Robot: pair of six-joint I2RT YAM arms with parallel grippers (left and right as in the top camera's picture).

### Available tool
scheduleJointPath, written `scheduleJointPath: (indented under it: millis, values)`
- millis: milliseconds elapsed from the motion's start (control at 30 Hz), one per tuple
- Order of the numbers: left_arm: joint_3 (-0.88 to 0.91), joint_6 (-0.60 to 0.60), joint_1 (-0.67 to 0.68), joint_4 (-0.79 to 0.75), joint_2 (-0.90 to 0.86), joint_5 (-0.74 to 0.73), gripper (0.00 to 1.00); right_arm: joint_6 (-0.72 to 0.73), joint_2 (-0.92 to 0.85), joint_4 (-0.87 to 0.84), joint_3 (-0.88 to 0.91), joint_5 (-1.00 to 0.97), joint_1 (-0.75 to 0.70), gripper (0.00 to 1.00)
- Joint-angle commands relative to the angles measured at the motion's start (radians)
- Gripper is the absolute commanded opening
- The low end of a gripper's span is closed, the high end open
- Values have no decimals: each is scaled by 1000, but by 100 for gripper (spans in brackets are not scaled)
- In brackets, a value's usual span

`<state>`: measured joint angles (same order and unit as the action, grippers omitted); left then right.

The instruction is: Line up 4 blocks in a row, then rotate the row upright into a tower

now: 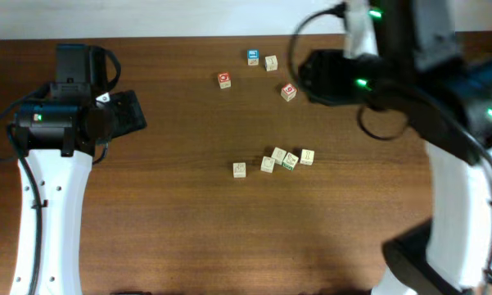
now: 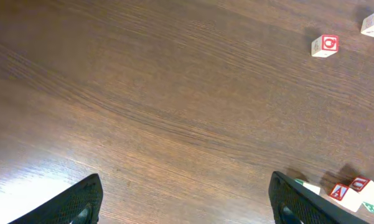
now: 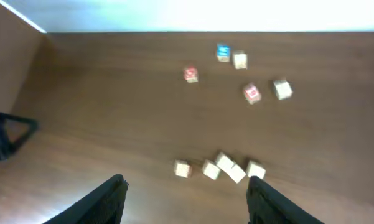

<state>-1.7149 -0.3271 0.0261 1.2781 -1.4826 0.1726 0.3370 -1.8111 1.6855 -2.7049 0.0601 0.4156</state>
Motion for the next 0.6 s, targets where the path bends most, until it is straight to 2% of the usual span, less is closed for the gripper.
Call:
scheduleJointPath:
  millis: [0,100,233,400,567]
  values:
    - [48,-48,0,-6,9,-1,84,43,40,13,294,-57,-33,63]
    - [126,-51,15,-51,5,0,84,65,39,-41,590,-53,-50,62]
    - [177,-51,18,-133,-6,0,85,65,38,-334,995,49,-50,62]
    - [177,-51,18,-157,-63,0,85,65,37,-495,1188,114,-48,60]
    - [177,-50,18,-213,-75,0,86,65,37,-517,1217,117,-48,60]
